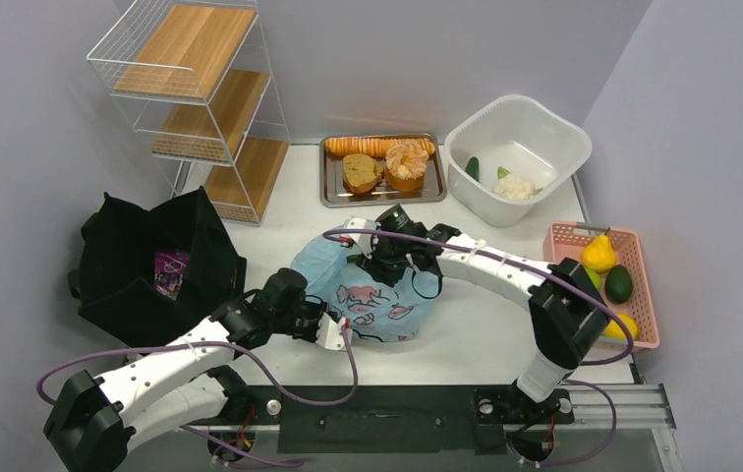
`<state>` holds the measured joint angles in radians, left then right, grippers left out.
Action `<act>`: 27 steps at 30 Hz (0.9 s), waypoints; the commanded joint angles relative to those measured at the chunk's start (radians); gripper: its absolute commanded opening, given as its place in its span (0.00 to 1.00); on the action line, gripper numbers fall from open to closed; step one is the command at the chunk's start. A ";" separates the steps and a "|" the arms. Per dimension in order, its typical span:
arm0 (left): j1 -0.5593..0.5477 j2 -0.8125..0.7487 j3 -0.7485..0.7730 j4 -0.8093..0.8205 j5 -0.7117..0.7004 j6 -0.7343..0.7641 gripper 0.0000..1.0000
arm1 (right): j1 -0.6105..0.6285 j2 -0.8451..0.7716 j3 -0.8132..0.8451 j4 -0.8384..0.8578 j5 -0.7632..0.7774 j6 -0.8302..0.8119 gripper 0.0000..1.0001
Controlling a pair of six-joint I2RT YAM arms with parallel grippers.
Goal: Untie the knot of the grocery bags and take out the mixed food
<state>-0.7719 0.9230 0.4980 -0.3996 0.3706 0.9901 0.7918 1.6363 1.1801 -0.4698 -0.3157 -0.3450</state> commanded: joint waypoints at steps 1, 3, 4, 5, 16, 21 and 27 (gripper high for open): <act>-0.008 -0.008 0.019 0.028 0.017 -0.018 0.00 | -0.005 0.058 0.019 0.137 0.134 -0.029 0.35; -0.009 0.003 0.027 0.033 0.017 -0.028 0.00 | -0.006 0.096 0.010 0.164 0.176 -0.032 0.43; -0.009 0.007 0.032 0.035 0.016 -0.036 0.00 | -0.007 0.123 0.010 0.169 0.189 -0.035 0.44; -0.009 0.016 0.034 0.039 0.014 -0.039 0.00 | -0.006 0.135 0.014 0.174 0.218 -0.034 0.46; -0.013 0.067 0.037 0.040 0.036 -0.050 0.00 | -0.028 0.267 0.056 0.201 0.352 -0.024 0.62; -0.013 0.085 0.041 0.068 0.030 -0.071 0.00 | -0.035 0.316 0.077 0.154 0.308 -0.001 0.52; -0.013 0.094 0.041 0.080 0.025 -0.082 0.00 | -0.038 0.310 0.097 0.097 0.237 0.039 0.19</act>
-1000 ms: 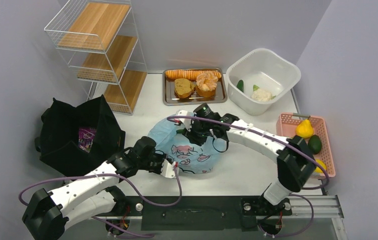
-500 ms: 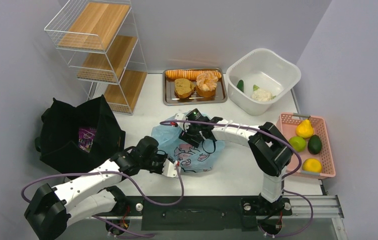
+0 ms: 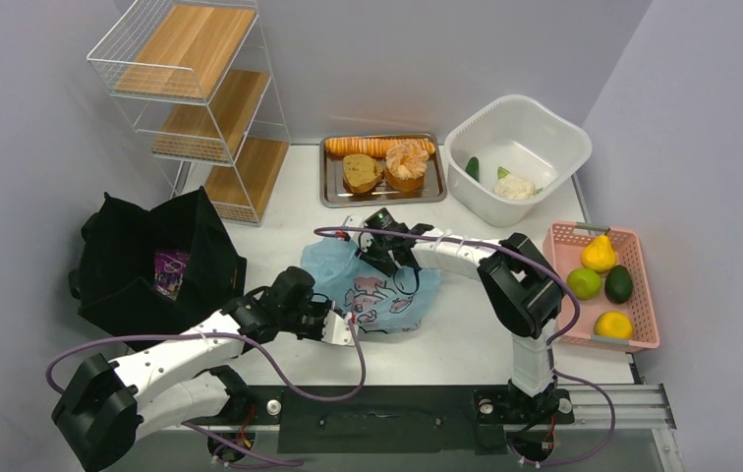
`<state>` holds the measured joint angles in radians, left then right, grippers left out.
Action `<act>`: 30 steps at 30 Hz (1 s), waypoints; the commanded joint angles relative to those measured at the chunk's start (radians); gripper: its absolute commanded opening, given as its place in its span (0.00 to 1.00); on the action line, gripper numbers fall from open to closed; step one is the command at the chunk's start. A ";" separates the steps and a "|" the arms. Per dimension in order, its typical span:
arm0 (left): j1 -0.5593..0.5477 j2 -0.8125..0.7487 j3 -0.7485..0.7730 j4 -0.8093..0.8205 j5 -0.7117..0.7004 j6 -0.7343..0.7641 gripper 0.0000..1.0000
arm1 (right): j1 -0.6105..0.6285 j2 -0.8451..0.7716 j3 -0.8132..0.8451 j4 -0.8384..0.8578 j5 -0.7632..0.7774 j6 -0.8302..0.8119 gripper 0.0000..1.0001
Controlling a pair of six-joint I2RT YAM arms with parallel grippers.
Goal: Untie the knot of the grocery bags and take out the mixed food
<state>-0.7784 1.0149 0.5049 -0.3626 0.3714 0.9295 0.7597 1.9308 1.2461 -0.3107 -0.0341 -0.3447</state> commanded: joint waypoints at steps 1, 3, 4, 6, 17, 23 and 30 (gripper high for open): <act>-0.007 0.002 0.035 0.044 0.022 -0.020 0.00 | -0.006 0.005 0.036 -0.073 -0.051 0.047 0.15; -0.007 0.001 0.036 0.045 0.017 -0.025 0.00 | -0.006 -0.023 0.062 -0.115 -0.083 0.064 0.04; -0.007 0.002 0.036 0.046 0.014 -0.030 0.00 | -0.005 -0.035 0.069 -0.147 -0.120 0.071 0.00; -0.007 0.004 0.037 0.047 0.009 -0.036 0.00 | -0.003 -0.075 0.103 -0.216 -0.184 0.103 0.00; -0.004 -0.002 0.035 0.049 -0.002 -0.056 0.00 | -0.008 -0.270 0.090 -0.630 -0.217 0.042 0.00; -0.006 0.015 0.038 0.045 0.001 -0.057 0.00 | -0.037 -0.301 0.102 -0.823 -0.227 -0.069 0.00; -0.006 0.045 0.046 0.030 -0.002 -0.040 0.00 | -0.037 -0.310 0.138 -0.942 -0.212 -0.149 0.00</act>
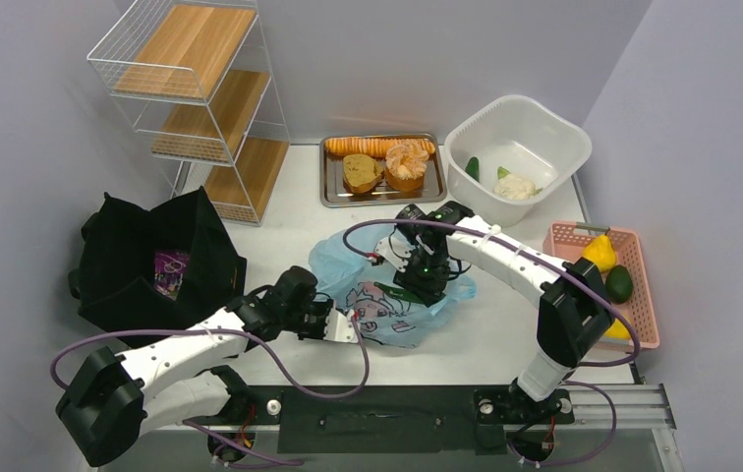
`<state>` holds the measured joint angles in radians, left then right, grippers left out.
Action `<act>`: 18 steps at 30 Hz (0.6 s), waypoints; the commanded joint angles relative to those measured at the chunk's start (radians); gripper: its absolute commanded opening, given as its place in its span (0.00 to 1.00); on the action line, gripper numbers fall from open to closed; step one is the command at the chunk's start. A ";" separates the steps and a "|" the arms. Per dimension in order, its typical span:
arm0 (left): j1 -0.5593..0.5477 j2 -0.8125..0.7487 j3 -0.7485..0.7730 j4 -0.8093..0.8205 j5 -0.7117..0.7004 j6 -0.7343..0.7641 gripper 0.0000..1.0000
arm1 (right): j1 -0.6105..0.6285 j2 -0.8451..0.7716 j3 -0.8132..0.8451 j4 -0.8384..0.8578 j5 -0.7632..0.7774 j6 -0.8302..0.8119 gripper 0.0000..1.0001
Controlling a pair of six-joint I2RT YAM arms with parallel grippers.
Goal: Untie the knot of the grocery bags and take out the mixed food
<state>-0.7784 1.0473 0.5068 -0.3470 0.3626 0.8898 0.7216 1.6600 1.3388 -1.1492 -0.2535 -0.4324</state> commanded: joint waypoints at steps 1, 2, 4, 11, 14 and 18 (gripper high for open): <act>-0.005 0.016 0.046 0.014 0.007 0.000 0.00 | -0.008 -0.047 0.058 -0.100 -0.012 -0.061 0.00; -0.006 0.017 0.046 0.014 0.007 0.001 0.00 | -0.034 -0.074 0.089 -0.087 -0.065 -0.058 0.00; -0.006 0.020 0.048 0.014 0.007 0.001 0.00 | -0.106 -0.128 0.141 -0.035 -0.161 -0.026 0.00; -0.007 0.018 0.042 0.016 0.012 -0.006 0.00 | -0.381 -0.206 0.317 0.218 -0.355 0.208 0.00; -0.008 0.022 0.043 0.019 0.015 -0.009 0.00 | -0.450 -0.184 0.366 0.301 -0.407 0.293 0.00; -0.007 0.032 0.050 0.022 0.012 -0.012 0.00 | -0.516 -0.153 0.390 0.361 -0.491 0.401 0.00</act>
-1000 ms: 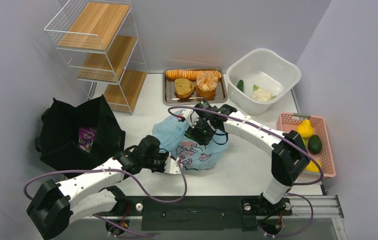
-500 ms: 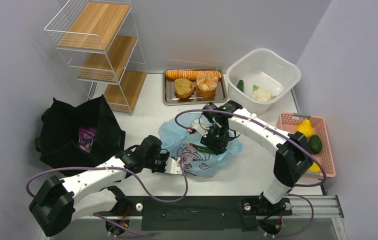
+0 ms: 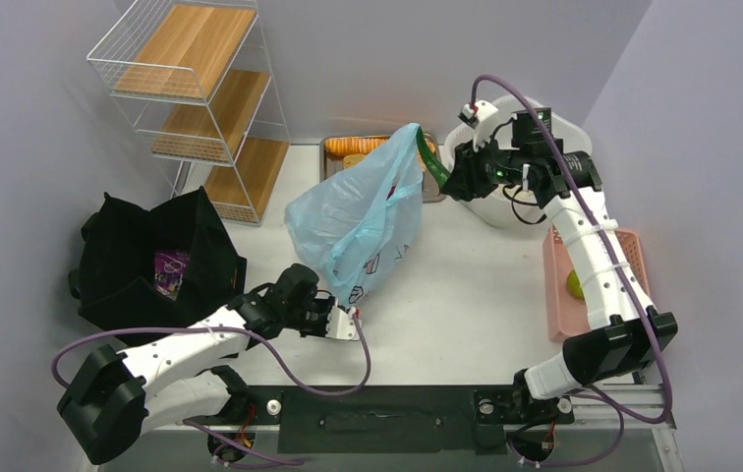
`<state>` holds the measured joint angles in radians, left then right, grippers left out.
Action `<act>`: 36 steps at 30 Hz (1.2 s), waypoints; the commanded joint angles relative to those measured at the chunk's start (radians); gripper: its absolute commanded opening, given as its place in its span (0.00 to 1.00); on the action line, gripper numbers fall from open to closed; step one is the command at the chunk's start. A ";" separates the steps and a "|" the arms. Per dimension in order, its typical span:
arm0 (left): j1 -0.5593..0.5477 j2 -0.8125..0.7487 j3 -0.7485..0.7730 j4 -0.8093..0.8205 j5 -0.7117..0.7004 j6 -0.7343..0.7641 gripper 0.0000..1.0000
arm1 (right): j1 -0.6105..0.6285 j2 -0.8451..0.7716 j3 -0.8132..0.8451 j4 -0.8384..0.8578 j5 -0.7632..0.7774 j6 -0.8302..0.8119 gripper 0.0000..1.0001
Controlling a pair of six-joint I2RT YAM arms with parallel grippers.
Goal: Untie the knot of the grocery bags and take out the mixed food
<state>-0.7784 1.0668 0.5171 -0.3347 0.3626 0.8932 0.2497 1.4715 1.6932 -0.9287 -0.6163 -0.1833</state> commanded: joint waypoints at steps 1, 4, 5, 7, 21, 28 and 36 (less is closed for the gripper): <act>-0.007 0.014 0.041 0.010 0.011 -0.018 0.00 | -0.048 0.041 0.035 0.140 -0.143 0.156 0.00; -0.008 0.019 0.051 0.007 0.009 -0.020 0.00 | -0.042 0.029 -0.002 0.109 -0.190 0.123 0.00; -0.008 0.018 0.053 0.005 0.007 -0.022 0.00 | -0.035 0.019 -0.027 0.075 -0.184 0.089 0.00; -0.007 0.003 0.059 -0.011 0.011 -0.026 0.00 | -0.017 0.003 -0.066 0.005 -0.166 0.018 0.00; -0.029 -0.218 0.154 -0.189 0.106 -0.136 0.00 | 0.232 -0.152 -0.326 -0.393 0.111 -0.465 0.00; -0.051 -0.304 0.089 -0.360 0.170 0.069 0.00 | 0.121 -0.248 -0.248 -0.331 -0.024 -0.434 0.00; -0.066 -0.344 0.062 -0.492 0.180 0.274 0.00 | -0.049 -0.160 -0.121 -0.138 -0.003 -0.208 0.00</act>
<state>-0.8322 0.7334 0.5724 -0.7570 0.4995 1.0412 0.2596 1.2594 1.5265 -1.2251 -0.6312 -0.5282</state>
